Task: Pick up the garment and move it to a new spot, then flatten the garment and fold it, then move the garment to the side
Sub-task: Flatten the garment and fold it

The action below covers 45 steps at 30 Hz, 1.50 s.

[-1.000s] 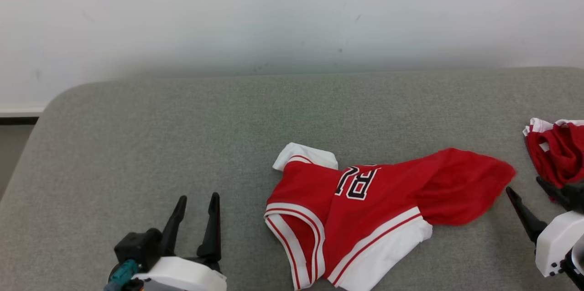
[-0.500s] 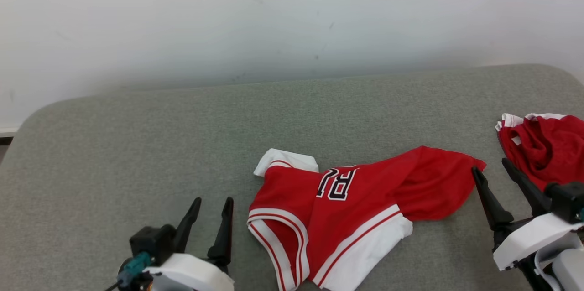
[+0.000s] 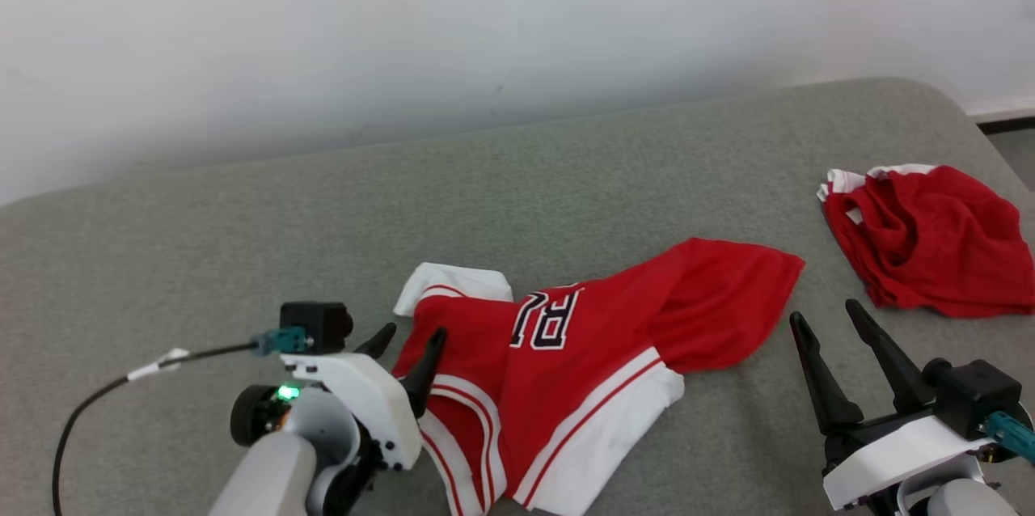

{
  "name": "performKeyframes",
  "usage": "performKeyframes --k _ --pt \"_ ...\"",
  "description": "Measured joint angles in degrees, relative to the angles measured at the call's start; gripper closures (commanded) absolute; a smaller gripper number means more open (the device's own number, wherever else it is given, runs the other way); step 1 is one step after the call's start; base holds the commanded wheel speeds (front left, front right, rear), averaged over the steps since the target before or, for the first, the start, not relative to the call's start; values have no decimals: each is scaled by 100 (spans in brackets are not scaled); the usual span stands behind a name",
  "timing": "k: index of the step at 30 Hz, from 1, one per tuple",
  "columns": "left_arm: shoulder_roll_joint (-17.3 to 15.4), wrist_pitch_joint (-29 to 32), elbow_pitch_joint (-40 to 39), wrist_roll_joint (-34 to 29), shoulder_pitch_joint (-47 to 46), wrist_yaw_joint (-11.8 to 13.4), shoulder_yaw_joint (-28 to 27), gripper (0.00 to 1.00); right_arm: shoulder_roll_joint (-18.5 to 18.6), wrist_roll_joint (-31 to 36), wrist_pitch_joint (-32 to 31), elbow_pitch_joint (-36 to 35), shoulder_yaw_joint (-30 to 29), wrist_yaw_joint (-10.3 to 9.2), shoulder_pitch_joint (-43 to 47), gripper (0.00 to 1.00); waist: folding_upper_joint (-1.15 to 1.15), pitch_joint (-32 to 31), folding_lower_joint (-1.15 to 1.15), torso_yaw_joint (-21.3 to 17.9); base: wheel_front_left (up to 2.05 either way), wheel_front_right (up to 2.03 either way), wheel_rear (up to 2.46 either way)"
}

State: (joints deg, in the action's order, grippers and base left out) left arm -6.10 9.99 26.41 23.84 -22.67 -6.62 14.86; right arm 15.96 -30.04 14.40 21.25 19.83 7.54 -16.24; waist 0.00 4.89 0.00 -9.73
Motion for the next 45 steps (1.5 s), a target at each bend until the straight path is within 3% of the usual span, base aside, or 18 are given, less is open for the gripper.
performKeyframes --k 9,10,11,12,17,25,28,32,37,44,45 --pt "-401 1059 823 401 -408 -71 436 0 -207 133 -70 -34 -67 0 8 0 0 279 0 -398 0 0 0" --pt "-449 1057 834 401 -465 -76 469 41 -225 133 -69 -37 -66 0 8 0 0 309 0 -435 0 0 0" --pt "-490 991 832 401 -500 -77 491 93 -243 134 -65 -38 -82 0 8 0 0 340 0 -470 0 0 0" --pt "-520 961 835 401 -528 -76 525 100 -254 143 -63 -37 -103 0 7 0 0 364 0 -502 0 0 0" --pt "-739 1105 581 587 -627 -77 835 100 -274 172 -23 -20 -167 0 11 0 0 372 0 -559 0 0 0" --pt "-1779 1727 -153 870 -1364 -90 768 100 -315 197 -11 -45 -199 0 26 0 0 368 0 -605 0 0 0" --pt "-2004 1976 -140 977 -1668 -90 677 100 -349 196 14 -56 -170 0 25 0 0 459 0 -664 0 0 0" --pt "-2338 2014 291 1074 -2108 -91 619 100 -439 169 30 -69 -78 0 -38 0 0 635 0 -810 0 0 0" --pt "-2702 1647 954 879 -2728 -91 680 100 -493 141 38 -60 -55 0 -248 0 0 926 0 -1075 0 0 0" --pt "-2735 1000 1900 588 -3237 -10 770 100 -695 125 58 -49 43 0 -424 0 0 1338 1 -1449 0 0 0" --pt "-2687 946 2047 613 -3245 -10 740 38 -722 125 59 -51 51 0 -437 0 0 1374 1 -1488 0 0 0"
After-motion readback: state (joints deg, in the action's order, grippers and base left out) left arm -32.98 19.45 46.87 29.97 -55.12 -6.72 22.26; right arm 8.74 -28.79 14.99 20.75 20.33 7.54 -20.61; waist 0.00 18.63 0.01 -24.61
